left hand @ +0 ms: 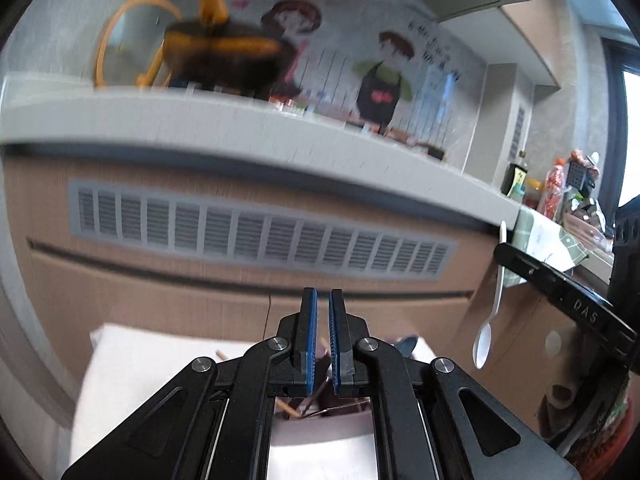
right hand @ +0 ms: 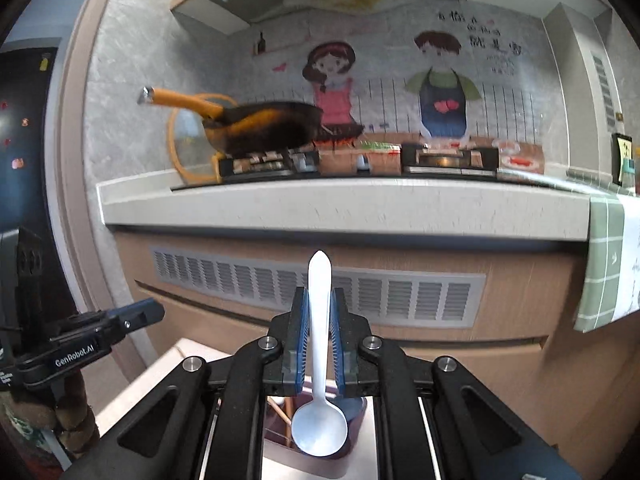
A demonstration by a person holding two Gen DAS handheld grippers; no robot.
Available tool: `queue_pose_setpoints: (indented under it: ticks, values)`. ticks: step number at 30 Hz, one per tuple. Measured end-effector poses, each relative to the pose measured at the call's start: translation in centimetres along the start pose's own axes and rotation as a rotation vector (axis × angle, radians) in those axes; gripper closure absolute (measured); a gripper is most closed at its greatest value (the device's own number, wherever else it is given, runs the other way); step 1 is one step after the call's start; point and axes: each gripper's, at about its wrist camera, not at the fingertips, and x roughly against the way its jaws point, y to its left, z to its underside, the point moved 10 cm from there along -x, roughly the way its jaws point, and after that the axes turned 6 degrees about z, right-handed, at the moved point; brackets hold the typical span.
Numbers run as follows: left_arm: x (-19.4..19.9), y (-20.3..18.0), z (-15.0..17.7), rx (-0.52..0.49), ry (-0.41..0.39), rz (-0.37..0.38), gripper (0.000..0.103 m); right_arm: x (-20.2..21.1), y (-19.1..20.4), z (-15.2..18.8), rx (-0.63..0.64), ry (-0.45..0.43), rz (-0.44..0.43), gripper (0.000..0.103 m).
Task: Organize utensils
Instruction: 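Lower both utensils into the caddy and open both tools, then grasp the black-handled spoon with the right tool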
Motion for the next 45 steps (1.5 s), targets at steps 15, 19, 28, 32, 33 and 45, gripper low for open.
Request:
queue_pose_setpoints:
  ticks: [15, 19, 28, 32, 33, 45]
  values:
    - [-0.1, 2.1, 7.2, 0.009, 0.141, -0.016, 0.062, -7.7, 0.5, 6.9, -0.05, 0.183, -0.038, 0.09]
    - [0.3, 2.5, 9.2, 0.04, 0.176, -0.029, 0.059, -6.6, -0.2, 8.6, -0.054, 0.206, -0.003, 0.088]
    - [4.0, 0.2, 12.9, 0.03, 0.216, -0.054, 0.051, -0.9, 1.8, 14.1, 0.021, 0.336, -0.026, 0.086]
    - [7.5, -0.2, 15.4, 0.042, 0.237, -0.083, 0.05, 2.8, 4.0, 17.8, 0.083, 0.396, -0.052, 0.085]
    - [8.5, -0.2, 16.3, 0.043, 0.249, -0.091, 0.05, 3.7, 4.5, 18.8, 0.091, 0.418, -0.071, 0.085]
    - [12.5, -0.5, 27.0, 0.031, 0.444, -0.119, 0.048, 9.2, 8.1, 29.7, 0.178, 0.617, -0.144, 0.085]
